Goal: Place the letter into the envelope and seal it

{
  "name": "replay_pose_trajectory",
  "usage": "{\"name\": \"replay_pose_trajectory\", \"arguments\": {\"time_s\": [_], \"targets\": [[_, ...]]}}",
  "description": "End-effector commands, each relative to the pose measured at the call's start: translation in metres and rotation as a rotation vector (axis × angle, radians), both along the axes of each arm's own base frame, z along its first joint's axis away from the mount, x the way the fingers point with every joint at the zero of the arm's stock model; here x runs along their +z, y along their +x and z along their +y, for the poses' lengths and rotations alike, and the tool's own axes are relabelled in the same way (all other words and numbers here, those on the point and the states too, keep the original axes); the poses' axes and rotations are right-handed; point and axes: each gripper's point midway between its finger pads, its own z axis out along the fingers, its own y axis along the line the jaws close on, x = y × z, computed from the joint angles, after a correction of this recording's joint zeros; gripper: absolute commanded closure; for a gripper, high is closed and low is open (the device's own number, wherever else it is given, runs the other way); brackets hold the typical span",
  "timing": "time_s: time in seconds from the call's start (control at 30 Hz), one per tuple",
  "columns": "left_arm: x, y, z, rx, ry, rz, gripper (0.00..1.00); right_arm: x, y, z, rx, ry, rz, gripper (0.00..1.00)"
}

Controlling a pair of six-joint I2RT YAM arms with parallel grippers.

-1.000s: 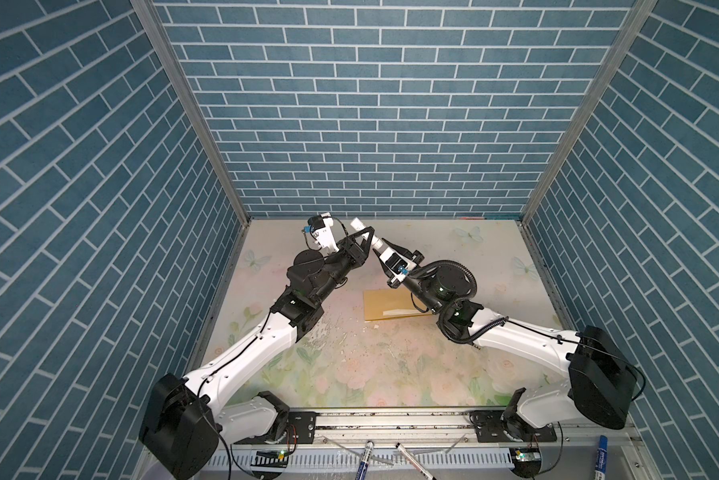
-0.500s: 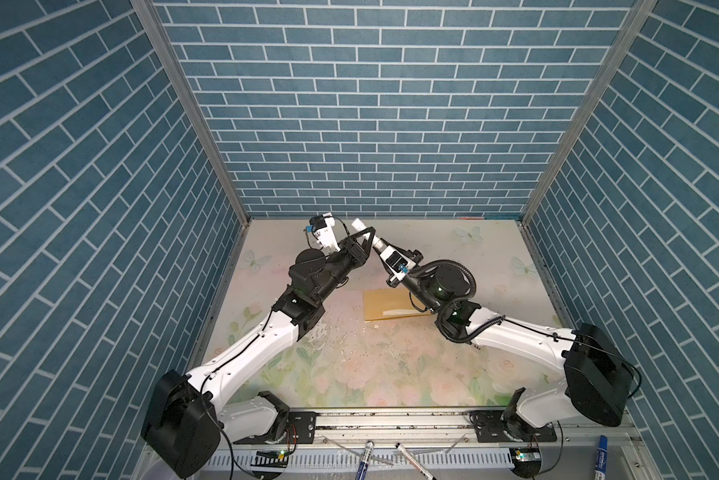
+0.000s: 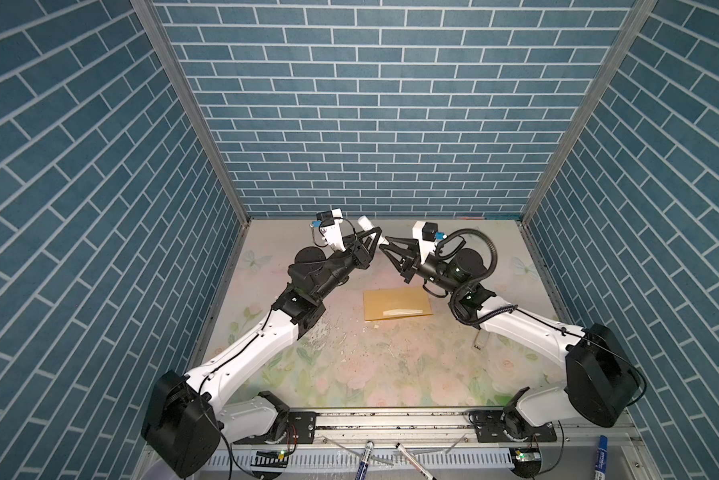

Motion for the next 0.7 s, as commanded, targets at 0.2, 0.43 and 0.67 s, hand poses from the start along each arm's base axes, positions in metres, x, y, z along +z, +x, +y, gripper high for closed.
{"name": "replay_pose_trajectory", "arguments": {"time_s": [0.2,0.43,0.67], "targets": [[0.012,-0.019,-0.002,-0.044,0.111,-0.143,1.00,0.063,0.026,-0.027,0.265,0.349,0.339,1.00],[0.014,-0.013,0.005,0.000,0.061,-0.094,1.00,0.060,0.018,-0.026,0.258,0.299,0.235,1.00],[0.016,-0.003,0.013,0.042,-0.053,0.016,1.00,0.038,0.004,-0.034,-0.096,0.038,-0.137,0.52]]}}
